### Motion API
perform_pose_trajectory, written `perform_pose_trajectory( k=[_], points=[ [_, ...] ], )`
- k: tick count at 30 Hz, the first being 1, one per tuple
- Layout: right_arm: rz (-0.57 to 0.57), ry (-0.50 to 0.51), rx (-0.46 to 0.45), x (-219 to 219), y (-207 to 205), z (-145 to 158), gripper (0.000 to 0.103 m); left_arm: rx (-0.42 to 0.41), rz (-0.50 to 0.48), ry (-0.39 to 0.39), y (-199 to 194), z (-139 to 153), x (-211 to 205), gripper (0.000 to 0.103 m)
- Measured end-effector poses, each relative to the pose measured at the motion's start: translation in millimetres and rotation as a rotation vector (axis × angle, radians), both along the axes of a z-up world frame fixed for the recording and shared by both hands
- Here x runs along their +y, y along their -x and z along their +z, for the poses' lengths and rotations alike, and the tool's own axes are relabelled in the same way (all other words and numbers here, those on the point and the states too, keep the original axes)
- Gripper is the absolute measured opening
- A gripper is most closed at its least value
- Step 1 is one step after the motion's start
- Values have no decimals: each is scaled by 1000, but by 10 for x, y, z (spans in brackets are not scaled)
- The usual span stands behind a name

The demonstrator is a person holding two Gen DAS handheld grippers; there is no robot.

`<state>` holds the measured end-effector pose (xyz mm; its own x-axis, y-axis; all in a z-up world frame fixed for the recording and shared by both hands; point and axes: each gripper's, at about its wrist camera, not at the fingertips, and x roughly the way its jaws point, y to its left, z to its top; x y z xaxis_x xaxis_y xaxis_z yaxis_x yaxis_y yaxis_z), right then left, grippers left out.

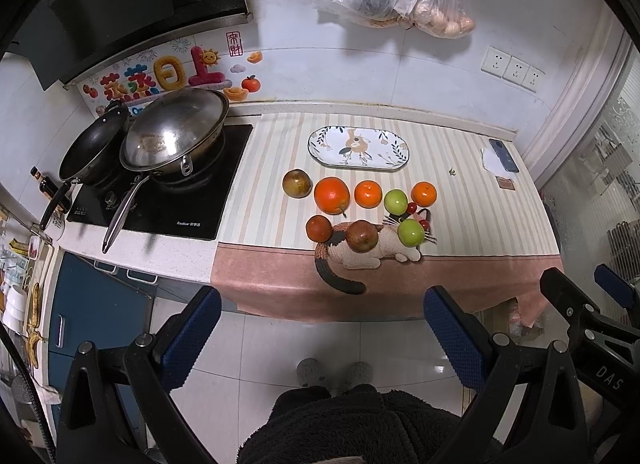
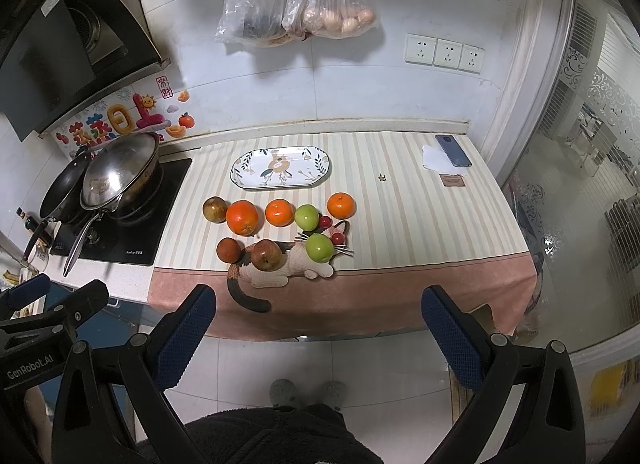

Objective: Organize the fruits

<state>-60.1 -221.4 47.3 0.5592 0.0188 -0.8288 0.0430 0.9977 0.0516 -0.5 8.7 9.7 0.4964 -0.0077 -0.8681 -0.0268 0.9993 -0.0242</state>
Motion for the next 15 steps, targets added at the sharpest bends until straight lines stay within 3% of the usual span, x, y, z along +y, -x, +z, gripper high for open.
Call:
perform_pose_trajectory(
  k=[15],
  points=[
    [0,-2,-3,1,1,42,103,-2,1,1,8,25,16,103]
  ],
)
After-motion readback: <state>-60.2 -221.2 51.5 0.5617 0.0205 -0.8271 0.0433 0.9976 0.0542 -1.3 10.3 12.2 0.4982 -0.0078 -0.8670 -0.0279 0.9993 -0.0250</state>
